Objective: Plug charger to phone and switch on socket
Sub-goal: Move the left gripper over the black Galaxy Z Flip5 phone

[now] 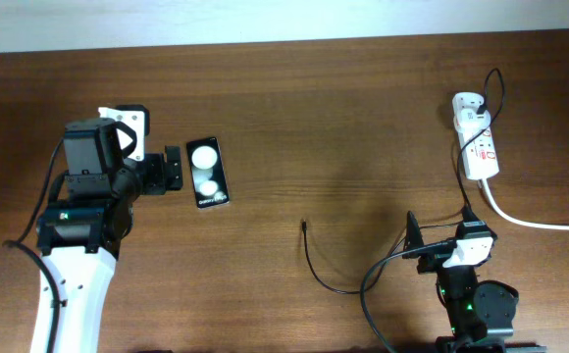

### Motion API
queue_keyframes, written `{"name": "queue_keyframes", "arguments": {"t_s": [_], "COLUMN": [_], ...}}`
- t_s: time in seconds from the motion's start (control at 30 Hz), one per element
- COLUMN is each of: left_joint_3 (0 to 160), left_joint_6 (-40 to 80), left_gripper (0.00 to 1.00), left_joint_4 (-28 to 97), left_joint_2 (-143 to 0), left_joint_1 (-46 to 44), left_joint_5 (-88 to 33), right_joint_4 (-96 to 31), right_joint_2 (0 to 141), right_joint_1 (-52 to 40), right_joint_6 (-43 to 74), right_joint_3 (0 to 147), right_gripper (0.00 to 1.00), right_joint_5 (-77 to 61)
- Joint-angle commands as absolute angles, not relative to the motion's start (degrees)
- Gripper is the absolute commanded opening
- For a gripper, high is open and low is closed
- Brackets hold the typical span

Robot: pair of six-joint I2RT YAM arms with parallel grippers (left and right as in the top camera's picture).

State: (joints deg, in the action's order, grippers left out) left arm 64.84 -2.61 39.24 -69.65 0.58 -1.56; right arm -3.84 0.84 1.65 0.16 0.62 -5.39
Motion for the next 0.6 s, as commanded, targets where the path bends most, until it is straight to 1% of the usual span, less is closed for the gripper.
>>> {"name": "queue_keyframes", "arguments": {"t_s": [0.0,0.57], "left_joint_3": [66.4,66.4], "left_joint_6": [-3.3,-3.3], "left_gripper": [0.99,0.99], "left_joint_4": [39.2,39.8], "left_joint_2": [-69.8,-69.8], "left_joint_1": [0.9,0.9], "left_joint_5": [-2.2,-2.2], "right_joint_4": [-4.1,-4.1], "right_joint_2": [0.4,0.4], "right_joint_1": [1.1,1.1], "right_joint_6": [0.2,0.2], "right_joint_3": [0.3,0.3], "right_gripper": [0.99,0.99], "right_joint_5": [-5.3,-5.3]}}
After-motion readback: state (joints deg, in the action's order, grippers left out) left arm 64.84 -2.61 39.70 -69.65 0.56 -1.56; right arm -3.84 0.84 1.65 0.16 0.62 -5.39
